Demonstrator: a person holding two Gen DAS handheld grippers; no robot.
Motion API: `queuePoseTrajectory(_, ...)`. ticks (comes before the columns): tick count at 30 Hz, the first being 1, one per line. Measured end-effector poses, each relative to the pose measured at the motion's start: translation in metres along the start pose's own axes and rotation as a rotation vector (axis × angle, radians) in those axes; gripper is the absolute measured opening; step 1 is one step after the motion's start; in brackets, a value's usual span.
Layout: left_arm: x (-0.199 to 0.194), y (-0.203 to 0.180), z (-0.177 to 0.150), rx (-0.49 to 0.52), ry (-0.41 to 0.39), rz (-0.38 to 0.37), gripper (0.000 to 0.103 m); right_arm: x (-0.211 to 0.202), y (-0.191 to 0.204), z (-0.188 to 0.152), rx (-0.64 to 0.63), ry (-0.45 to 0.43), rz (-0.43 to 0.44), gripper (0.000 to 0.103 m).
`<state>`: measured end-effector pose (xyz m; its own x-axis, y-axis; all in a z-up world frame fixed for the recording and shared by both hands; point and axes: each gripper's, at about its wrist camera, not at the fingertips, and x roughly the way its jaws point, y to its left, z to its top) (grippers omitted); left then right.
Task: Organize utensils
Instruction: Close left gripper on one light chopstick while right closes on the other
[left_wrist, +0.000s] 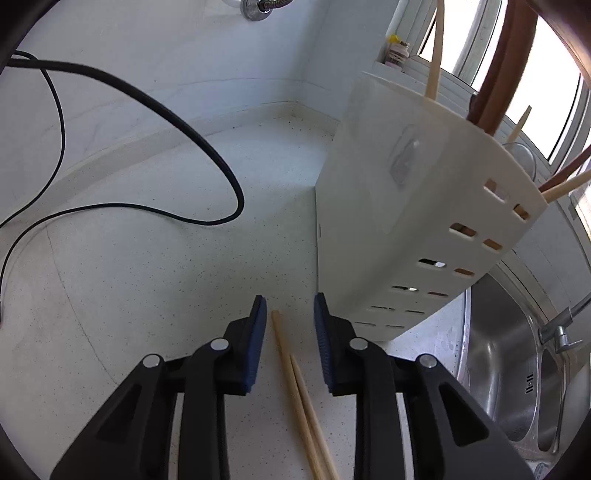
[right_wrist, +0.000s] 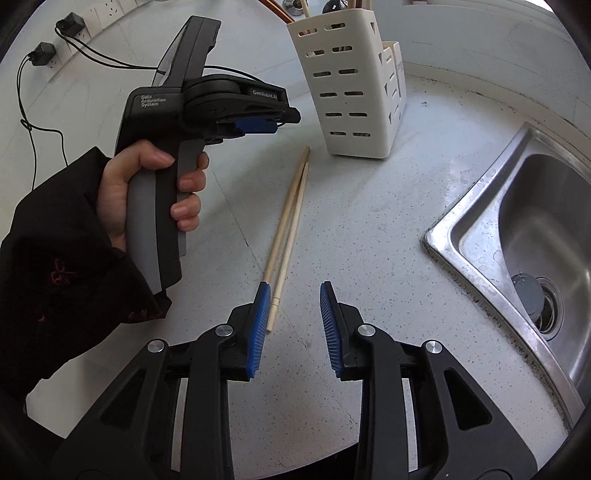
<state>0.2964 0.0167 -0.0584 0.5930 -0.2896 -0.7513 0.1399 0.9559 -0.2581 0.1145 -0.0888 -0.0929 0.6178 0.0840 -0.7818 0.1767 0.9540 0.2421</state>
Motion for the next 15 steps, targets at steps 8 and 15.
queuePoseTrajectory(8, 0.024, -0.001, -0.002, -0.023, 0.061, 0.044, 0.024, 0.012, -0.005, -0.006, 0.044, 0.024, -0.008, 0.022)
queuePoseTrajectory(15, 0.039, -0.011, -0.002, -0.012, 0.102, 0.066, 0.019, 0.015, -0.006, -0.006, 0.046, 0.033, -0.016, 0.022)
